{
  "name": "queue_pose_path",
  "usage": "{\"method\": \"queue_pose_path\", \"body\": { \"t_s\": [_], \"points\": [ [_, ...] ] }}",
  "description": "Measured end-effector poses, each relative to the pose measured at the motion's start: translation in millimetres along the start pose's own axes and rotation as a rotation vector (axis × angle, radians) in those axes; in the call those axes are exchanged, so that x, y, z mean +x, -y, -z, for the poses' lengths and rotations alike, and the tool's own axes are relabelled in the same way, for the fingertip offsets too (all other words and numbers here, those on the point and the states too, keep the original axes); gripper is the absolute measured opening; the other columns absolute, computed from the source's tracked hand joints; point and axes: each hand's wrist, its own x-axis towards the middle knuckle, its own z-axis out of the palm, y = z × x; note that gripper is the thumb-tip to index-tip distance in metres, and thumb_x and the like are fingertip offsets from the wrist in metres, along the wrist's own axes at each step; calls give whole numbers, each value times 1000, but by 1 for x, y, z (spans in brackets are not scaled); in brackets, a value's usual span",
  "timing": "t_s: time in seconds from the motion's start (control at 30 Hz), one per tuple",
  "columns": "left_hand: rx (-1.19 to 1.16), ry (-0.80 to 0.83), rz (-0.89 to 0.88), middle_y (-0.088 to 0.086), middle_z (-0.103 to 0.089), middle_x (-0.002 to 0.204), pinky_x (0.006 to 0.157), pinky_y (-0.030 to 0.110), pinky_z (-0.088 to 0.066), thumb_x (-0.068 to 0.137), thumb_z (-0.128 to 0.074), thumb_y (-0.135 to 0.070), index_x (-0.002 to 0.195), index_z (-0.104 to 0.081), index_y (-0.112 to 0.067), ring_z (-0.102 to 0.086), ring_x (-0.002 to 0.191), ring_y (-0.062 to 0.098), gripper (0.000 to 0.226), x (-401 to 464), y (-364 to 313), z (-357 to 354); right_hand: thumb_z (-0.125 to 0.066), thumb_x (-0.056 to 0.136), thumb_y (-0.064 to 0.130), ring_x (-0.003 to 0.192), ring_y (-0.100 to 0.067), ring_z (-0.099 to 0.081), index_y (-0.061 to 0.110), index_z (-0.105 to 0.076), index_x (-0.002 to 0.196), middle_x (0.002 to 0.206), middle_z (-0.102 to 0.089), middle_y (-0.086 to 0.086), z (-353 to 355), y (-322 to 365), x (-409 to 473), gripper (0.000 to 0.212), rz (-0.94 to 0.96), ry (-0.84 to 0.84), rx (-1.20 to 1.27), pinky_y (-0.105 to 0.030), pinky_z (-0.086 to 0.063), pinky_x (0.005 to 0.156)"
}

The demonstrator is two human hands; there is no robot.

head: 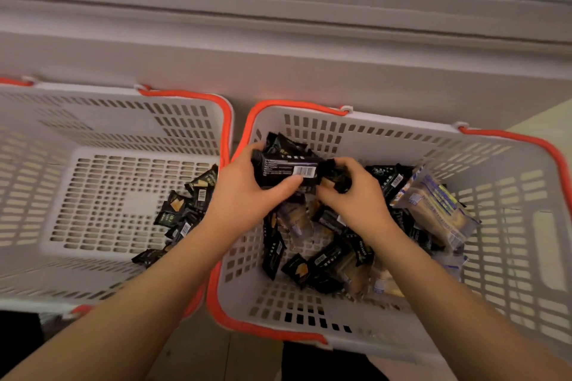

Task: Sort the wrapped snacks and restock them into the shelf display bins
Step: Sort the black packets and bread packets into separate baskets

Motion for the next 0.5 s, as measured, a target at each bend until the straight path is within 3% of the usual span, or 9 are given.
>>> {"method": "queue_pose_path", "body": {
  "t_s": [0.1, 0.2, 0.27, 0.33, 0.43, 0.5],
  "points": [
    [-178, -139, 25, -31, -64, 78, 62, -2, -41, 73, -73, -34, 95, -54, -34, -57, 77, -21, 30, -14, 1, 33, -77, 72, 29, 90, -4, -59, 25, -58, 105, 96, -64, 13, -1, 51, -9, 38, 59, 88, 33, -24, -48, 77],
    [-354, -246, 110, -24, -67, 80, 63, 7, -47, 79, -70, -26, 88, -57, -36, -62, 77, -11, 19, -25, 12, 69, -76, 73, 34, 81, -2, -57, 26, -54, 97, 89, -63, 11, -13, 98, -13, 33, 146, 214, -85, -16, -43, 69],
    [-539, -221, 261, -15, -71, 78, 63, 20, -50, 84, -64, -19, 88, -61, -30, -66, 74, 0, 12, -33, 29, 92, -75, 73, 37, 74, -6, -56, 28, -51, 91, 81, -60, 9, -27, 122, -17, 32, 242, 296, -272, -13, -38, 59],
    [-694, -179, 423, -6, -73, 77, 61, 27, -51, 87, -59, -16, 89, -64, -25, -69, 69, 9, 10, -43, 52, 115, -75, 74, 37, 75, -10, -55, 23, -53, 94, 81, -59, 7, -48, 137, -23, 34, 302, 332, -338, -20, -38, 58],
    [-710, -226, 562, -2, -73, 74, 71, 34, -52, 86, -62, -21, 88, -65, -23, -69, 70, 15, 4, -61, 86, 140, -73, 76, 37, 79, -15, -54, 17, -53, 99, 85, -57, 5, -92, 148, -34, 36, 347, 326, -375, -24, -38, 58],
    [-694, -291, 581, -2, -72, 75, 66, 29, -53, 87, -61, -20, 87, -66, -23, -69, 69, 14, 5, -70, 104, 148, -71, 78, 36, 92, -22, -56, 14, -51, 106, 100, -59, -3, -125, 145, -42, 41, 384, 335, -516, -32, -44, 68]
  ]
}}
